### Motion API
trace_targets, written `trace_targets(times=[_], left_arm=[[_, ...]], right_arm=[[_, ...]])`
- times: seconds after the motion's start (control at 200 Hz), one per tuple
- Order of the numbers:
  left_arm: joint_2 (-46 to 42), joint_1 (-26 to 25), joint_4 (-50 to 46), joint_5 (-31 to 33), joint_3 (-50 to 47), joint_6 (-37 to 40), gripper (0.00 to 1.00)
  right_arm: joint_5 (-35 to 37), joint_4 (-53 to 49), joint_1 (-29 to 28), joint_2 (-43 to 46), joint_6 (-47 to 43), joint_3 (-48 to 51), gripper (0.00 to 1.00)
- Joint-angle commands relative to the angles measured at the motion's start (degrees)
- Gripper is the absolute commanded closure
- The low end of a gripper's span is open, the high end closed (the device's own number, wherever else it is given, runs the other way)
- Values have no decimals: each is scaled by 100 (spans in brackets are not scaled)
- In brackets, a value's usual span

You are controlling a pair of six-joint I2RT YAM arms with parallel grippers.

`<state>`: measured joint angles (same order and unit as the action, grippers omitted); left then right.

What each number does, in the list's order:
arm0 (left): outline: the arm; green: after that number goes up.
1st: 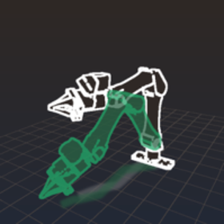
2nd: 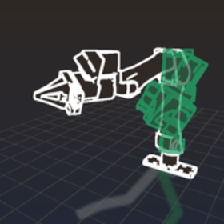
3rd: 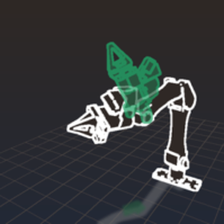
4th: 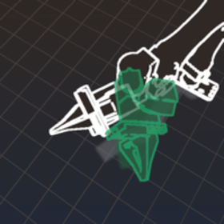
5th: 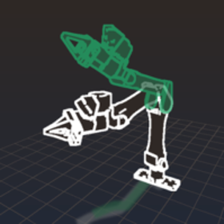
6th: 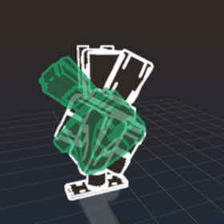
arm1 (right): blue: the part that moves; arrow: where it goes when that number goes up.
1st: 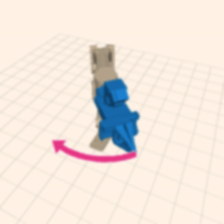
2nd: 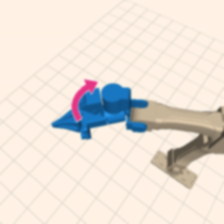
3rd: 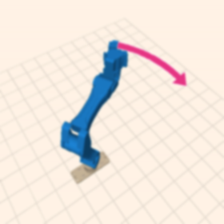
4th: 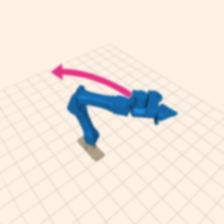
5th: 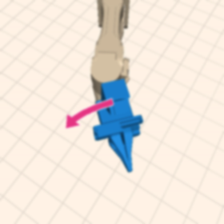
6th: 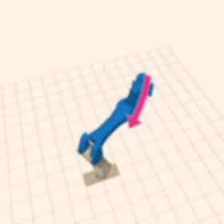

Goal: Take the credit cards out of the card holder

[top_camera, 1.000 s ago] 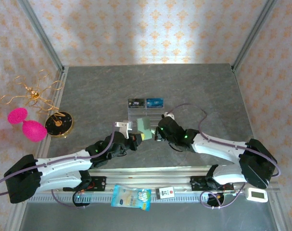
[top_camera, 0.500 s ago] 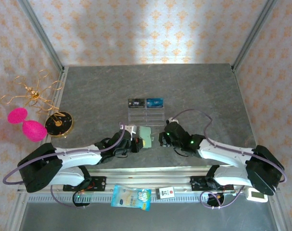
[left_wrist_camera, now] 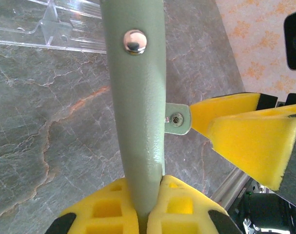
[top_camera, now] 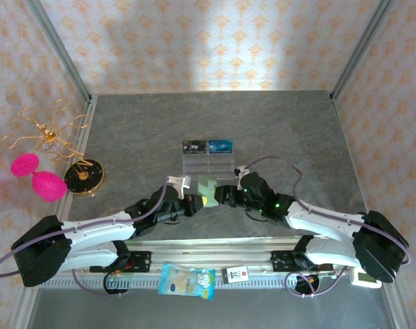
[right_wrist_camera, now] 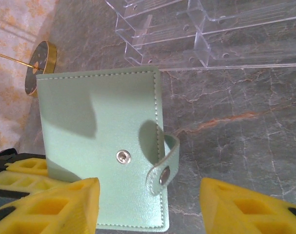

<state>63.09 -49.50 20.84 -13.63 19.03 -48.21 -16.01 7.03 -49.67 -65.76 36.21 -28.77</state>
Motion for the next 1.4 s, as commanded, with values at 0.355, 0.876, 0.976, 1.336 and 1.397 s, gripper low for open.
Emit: trace_targets(times=[0.355, 0.876, 0.976, 1.336, 1.397], left_arm=[[-288, 19, 394, -227, -145, -172, 100], [754, 23, 25, -519, 99, -440, 76], [1109, 44, -189, -582, 169, -455, 62], [-398, 217, -1478, 828, 152, -141, 25], [-893, 237, -1826, 1199, 189, 0, 20]], right_arm=[[413, -183, 80, -452, -92, -329, 74], [798, -1095, -95, -227, 150, -199, 100], [1027, -1420, -279, -227, 310, -167, 100], [1276, -1696, -846, -444, 268, -1051, 100], [1225, -1691, -970, -623, 223, -1359, 100]])
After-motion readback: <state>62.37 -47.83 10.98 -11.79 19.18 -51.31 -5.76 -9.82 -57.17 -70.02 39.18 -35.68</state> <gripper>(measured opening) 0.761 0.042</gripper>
